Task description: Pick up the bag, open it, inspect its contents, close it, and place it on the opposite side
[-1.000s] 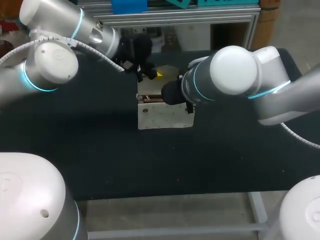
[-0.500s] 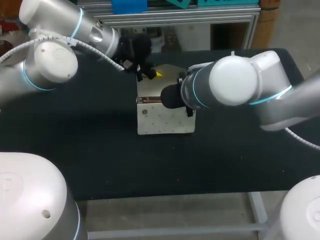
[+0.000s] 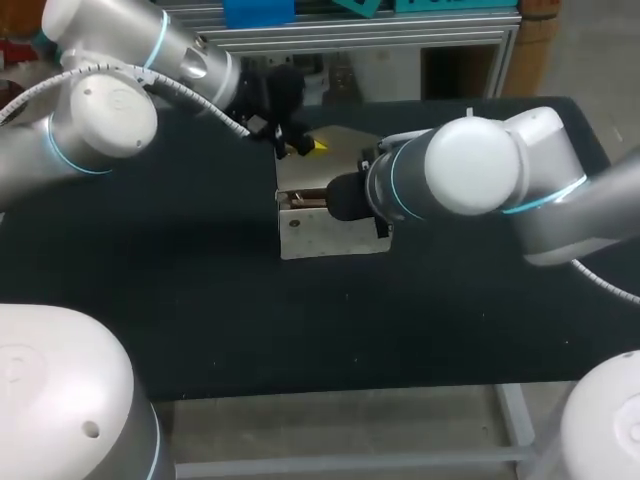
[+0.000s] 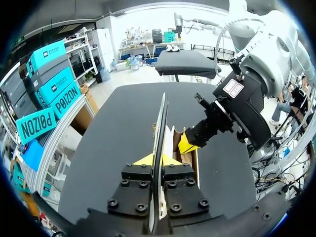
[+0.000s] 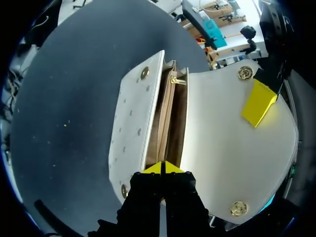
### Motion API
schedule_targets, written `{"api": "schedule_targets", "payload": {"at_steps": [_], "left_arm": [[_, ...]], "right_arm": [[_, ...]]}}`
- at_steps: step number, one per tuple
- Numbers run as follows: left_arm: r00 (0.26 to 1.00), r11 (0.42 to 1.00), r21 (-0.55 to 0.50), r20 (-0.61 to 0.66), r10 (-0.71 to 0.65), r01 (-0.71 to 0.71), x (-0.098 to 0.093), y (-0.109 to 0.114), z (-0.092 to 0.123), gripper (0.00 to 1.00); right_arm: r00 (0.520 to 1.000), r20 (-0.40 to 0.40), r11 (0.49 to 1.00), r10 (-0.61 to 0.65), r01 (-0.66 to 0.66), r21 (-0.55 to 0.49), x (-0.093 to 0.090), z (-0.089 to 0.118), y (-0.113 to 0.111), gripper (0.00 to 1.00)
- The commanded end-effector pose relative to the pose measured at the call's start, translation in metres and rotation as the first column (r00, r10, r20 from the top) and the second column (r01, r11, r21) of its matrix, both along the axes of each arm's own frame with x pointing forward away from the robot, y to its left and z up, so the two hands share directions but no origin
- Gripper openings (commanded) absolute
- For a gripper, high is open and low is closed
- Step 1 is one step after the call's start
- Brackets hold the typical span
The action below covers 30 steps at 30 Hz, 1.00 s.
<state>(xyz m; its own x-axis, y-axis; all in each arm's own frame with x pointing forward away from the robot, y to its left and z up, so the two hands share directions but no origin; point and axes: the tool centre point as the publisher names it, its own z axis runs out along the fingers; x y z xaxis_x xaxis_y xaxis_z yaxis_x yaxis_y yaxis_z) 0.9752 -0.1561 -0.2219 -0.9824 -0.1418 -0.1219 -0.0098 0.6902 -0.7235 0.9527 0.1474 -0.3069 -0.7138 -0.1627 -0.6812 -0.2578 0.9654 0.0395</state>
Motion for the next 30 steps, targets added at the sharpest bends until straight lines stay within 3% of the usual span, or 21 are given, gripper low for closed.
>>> {"api": "schedule_targets", "payload": {"at_steps": [1,13,21,25,28,29,30], "left_arm": [[1.0,1.0,-0.009,0.008,-0.013,0.013,-0.001,0.001,0.003,0.0],[0.998,0.998,-0.039,0.045,-0.046,0.047,-0.012,0.001,0.008,0.0],[0.998,0.997,-0.076,0.064,-0.03,0.034,-0.015,0.005,0.013,0.0],[0.997,0.996,-0.079,0.07,-0.033,0.038,-0.017,0.005,0.013,0.0],[0.996,0.996,-0.081,0.076,-0.038,0.044,-0.017,0.006,0.013,0.0],[0.996,0.996,-0.081,0.077,-0.038,0.044,-0.017,0.006,0.013,0.0],[0.996,0.996,-0.081,0.083,-0.042,0.048,-0.018,0.006,0.014,0.0]], "right_arm": [[1.0,-0.018,1.0,0.008,-0.008,0.003,0.007,-0.007,-0.001,0.0],[0.993,-0.118,1.0,-0.01,0.009,-0.016,0.02,-0.014,0.002,0.0],[0.965,-0.256,0.995,-0.054,0.029,-0.099,0.019,-0.029,0.004,0.0],[0.956,-0.288,0.995,-0.048,0.019,-0.102,0.016,-0.034,0.004,0.01],[0.951,-0.307,0.995,-0.037,0.006,-0.102,0.015,-0.035,0.003,0.44],[0.949,-0.313,0.994,-0.037,0.004,-0.105,0.015,-0.036,0.003,0.61],[0.947,-0.32,0.994,-0.037,0.002,-0.11,0.015,-0.036,0.003,0.85]]}}
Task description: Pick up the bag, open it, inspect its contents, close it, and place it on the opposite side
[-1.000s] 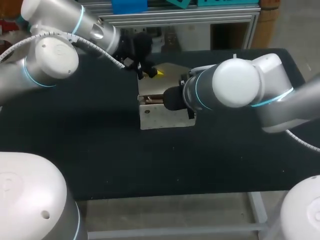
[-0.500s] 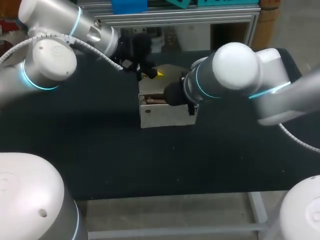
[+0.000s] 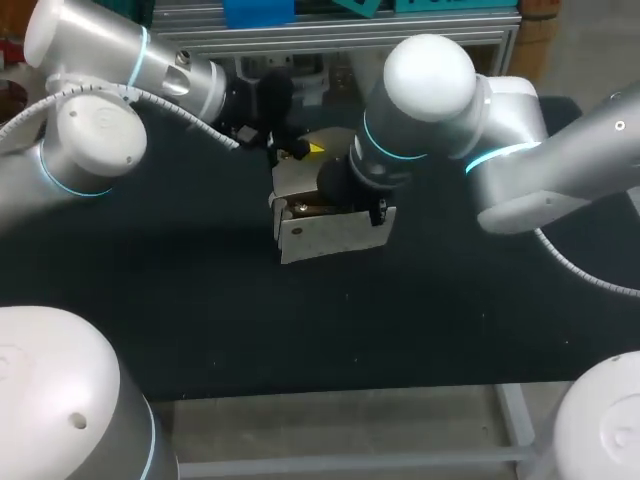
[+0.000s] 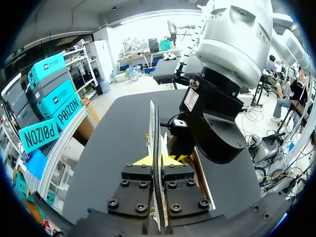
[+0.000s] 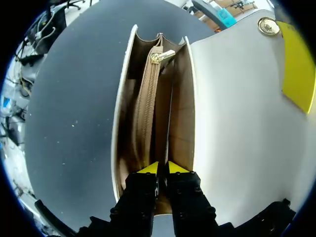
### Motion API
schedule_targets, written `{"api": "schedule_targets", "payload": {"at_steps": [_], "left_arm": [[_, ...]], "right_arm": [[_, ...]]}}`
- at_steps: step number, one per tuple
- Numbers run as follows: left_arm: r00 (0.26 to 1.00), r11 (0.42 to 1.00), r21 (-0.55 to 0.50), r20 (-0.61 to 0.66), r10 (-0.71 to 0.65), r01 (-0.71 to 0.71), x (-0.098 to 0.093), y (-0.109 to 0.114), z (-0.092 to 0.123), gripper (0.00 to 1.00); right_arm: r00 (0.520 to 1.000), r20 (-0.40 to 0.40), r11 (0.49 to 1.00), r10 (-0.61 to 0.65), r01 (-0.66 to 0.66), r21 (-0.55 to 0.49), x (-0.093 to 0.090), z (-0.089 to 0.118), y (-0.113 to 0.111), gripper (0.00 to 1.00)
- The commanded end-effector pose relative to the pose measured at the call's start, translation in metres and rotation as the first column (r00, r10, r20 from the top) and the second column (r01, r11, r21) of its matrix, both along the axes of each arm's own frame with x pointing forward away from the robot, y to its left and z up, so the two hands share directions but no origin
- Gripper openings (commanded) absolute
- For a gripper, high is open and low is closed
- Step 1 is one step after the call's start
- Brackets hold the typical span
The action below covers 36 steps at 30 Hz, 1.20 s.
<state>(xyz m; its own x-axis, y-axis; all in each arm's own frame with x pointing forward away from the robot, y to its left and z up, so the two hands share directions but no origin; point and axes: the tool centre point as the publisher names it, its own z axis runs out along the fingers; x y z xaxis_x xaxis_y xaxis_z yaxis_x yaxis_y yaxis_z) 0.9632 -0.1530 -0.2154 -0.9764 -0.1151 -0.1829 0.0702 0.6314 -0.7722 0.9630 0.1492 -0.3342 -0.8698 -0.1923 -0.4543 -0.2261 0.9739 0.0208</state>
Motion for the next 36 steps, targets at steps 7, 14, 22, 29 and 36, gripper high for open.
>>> {"api": "schedule_targets", "payload": {"at_steps": [7,14,22,29,36], "left_arm": [[1.0,1.0,-0.006,0.019,-0.019,0.019,-0.006,0.0024,0.0069,0.0],[1.0,1.0,0.002,0.02,-0.022,0.022,-0.0043,0.0017,0.0053,0.0],[0.999,1.0,0.009,0.021,-0.027,0.027,-0.0036,0.001,0.0043,0.0],[0.999,1.0,0.012,0.019,-0.03,0.029,-0.0025,0.0009,0.0031,0.0],[0.999,0.999,0.012,0.018,-0.03,0.03,-0.0021,0.0011,0.0028,0.0]], "right_arm": [[0.997,-0.08,1.0,0.009,-0.011,-0.026,0.0025,-0.0121,-0.0013,1.0],[0.997,-0.075,1.0,0.005,-0.007,-0.025,0.0015,-0.0103,-0.0031,1.0],[0.997,-0.073,1.0,0.009,-0.011,-0.026,0.0022,-0.0096,-0.0024,1.0],[0.997,-0.072,1.0,0.012,-0.014,-0.023,0.0028,-0.0094,-0.0014,1.0],[0.998,-0.065,1.0,0.017,-0.019,-0.02,0.0027,-0.0065,-0.0002,1.0]]}}
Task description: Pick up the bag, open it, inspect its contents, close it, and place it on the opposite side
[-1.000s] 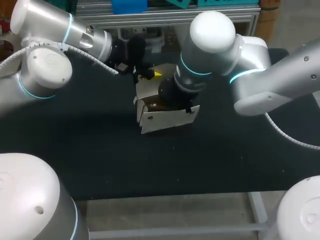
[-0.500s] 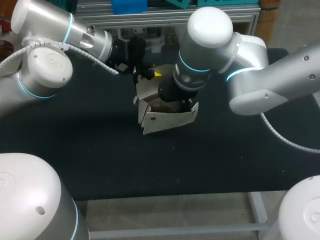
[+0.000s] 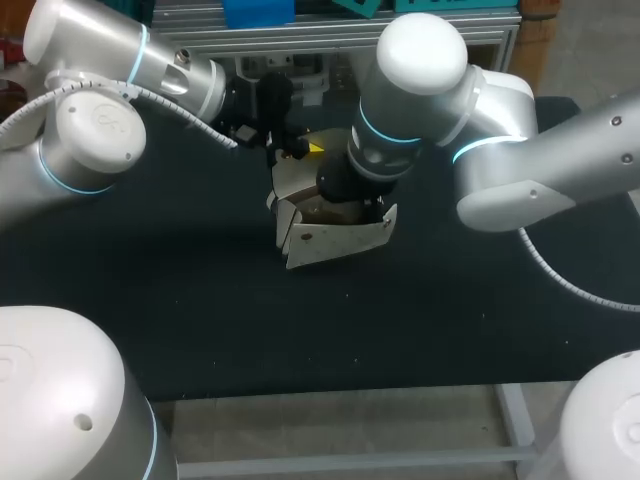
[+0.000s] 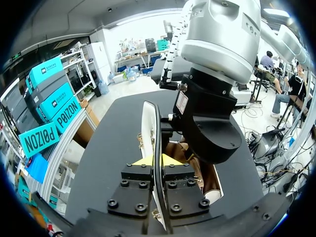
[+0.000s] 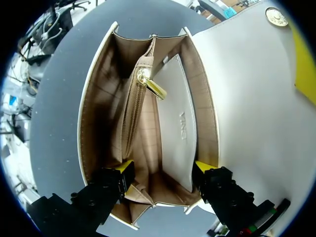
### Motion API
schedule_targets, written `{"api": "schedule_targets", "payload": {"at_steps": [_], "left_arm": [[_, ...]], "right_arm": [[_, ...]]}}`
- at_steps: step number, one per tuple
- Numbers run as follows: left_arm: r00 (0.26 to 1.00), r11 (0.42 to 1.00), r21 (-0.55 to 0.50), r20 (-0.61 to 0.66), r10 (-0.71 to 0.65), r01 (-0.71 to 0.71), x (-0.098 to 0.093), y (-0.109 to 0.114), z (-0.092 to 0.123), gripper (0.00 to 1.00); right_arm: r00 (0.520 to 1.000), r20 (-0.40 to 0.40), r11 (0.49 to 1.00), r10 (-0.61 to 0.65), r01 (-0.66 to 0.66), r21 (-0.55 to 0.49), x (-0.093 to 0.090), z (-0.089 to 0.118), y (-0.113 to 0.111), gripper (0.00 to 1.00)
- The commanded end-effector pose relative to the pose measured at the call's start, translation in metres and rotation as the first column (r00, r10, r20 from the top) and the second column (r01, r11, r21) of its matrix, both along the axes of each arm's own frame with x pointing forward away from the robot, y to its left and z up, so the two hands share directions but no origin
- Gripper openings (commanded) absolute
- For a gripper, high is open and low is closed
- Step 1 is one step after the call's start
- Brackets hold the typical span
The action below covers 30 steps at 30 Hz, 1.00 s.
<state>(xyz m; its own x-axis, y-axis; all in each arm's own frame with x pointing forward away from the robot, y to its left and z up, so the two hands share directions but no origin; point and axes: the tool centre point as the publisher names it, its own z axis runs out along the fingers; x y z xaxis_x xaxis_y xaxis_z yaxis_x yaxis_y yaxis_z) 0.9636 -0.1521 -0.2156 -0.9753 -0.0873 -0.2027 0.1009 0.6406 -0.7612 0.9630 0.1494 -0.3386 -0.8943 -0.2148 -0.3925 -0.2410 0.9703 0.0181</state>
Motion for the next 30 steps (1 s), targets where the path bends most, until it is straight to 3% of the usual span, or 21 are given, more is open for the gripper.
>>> {"api": "schedule_targets", "payload": {"at_steps": [1,7,8,10,30], "left_arm": [[1.0,1.0,-0.003,-0.001,-0.005,0.005,-0.002,0.0,0.003,0.0],[1.0,1.0,-0.003,-0.003,-0.009,0.009,-0.002,0.0,0.002,0.0],[1.0,1.0,-0.003,-0.003,-0.009,0.009,-0.002,0.0,0.002,0.0],[1.0,1.0,-0.004,-0.003,-0.009,0.009,-0.002,0.001,0.002,0.0],[1.0,1.0,0.0,-0.011,0.008,-0.008,-0.004,-0.003,0.002,0.0]], "right_arm": [[1.0,0.003,1.0,0.002,-0.002,-0.002,0.003,-0.002,0.0,1.0],[1.0,0.021,1.0,0.004,-0.004,0.001,0.002,0.003,0.0,1.0],[1.0,0.025,1.0,0.004,-0.004,0.003,0.002,0.004,0.0,0.47],[0.999,0.045,1.0,0.001,-0.002,0.012,0.001,0.006,0.0,0.02],[0.965,0.264,0.997,-0.002,-0.019,0.078,-0.022,0.063,-0.002,0.0]]}}
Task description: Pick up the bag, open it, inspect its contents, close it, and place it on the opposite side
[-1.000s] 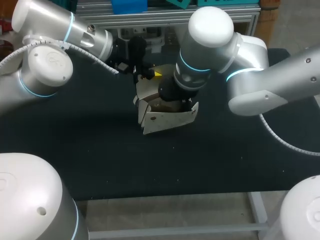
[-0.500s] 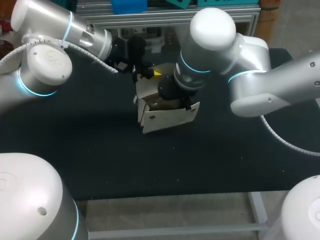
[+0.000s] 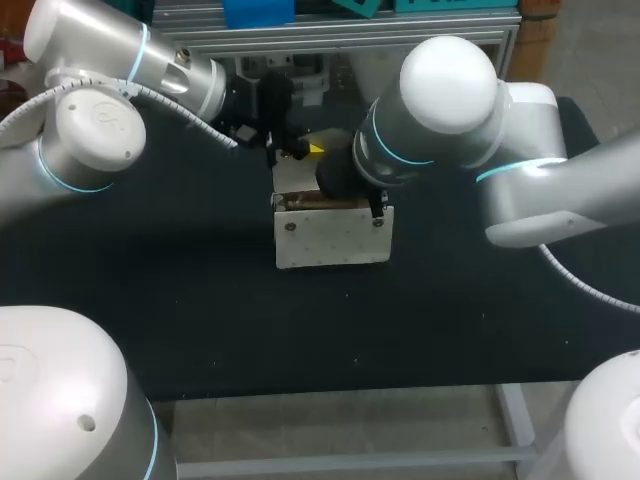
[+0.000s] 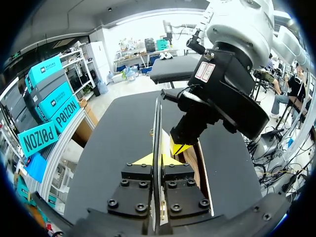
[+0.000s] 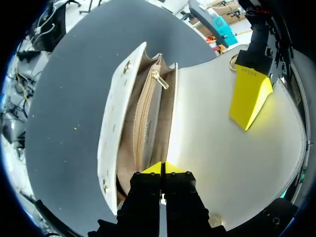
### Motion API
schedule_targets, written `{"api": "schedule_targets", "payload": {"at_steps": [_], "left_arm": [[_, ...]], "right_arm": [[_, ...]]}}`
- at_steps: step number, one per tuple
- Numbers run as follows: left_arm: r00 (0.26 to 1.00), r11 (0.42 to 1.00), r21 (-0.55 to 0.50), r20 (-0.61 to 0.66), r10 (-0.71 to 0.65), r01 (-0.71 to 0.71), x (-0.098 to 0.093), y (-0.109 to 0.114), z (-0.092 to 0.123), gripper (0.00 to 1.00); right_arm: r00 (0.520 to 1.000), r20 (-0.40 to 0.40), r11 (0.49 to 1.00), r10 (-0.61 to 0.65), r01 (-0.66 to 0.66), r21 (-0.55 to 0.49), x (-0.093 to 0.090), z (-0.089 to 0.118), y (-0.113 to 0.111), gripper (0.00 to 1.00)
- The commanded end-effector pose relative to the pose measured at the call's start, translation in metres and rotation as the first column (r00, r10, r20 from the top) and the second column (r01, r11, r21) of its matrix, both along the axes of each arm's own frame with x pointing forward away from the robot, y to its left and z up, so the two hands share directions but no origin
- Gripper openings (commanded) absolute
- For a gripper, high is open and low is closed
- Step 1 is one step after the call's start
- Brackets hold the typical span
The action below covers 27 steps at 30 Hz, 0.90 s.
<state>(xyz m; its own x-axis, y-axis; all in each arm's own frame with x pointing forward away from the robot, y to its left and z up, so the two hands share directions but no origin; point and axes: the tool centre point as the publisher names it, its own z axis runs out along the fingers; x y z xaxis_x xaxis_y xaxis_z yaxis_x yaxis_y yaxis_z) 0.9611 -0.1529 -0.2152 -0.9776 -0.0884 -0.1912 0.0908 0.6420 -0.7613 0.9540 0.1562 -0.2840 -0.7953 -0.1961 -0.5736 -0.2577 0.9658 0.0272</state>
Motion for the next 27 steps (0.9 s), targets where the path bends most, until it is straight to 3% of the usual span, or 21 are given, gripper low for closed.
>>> {"api": "schedule_targets", "payload": {"at_steps": [1,13,17,21,27], "left_arm": [[1.0,1.0,-0.003,-0.002,0.01,-0.01,-0.002,-0.002,0.003,0.0],[0.995,1.0,-0.026,-0.098,-0.007,0.004,-0.026,-0.01,0.028,0.0],[0.986,0.999,-0.033,-0.162,-0.046,0.042,-0.03,-0.012,0.025,0.0],[0.981,0.999,-0.026,-0.185,-0.051,0.047,-0.021,-0.016,0.006,0.0],[0.952,0.998,-0.037,-0.3,-0.063,0.055,0.018,-0.022,-0.023,0.0]], "right_arm": [[0.997,0.08,1.0,-0.003,0.001,0.023,-0.015,0.012,-0.009,0.0],[0.981,0.194,0.999,-0.012,0.005,0.034,-0.053,0.051,-0.019,0.0],[0.978,0.209,0.999,-0.012,0.004,0.039,-0.071,0.057,-0.024,0.0],[0.976,0.216,0.999,-0.016,0.008,0.039,-0.083,0.053,-0.028,0.0],[0.981,0.189,0.998,-0.034,0.025,0.051,-0.089,0.041,-0.031,0.0]]}}
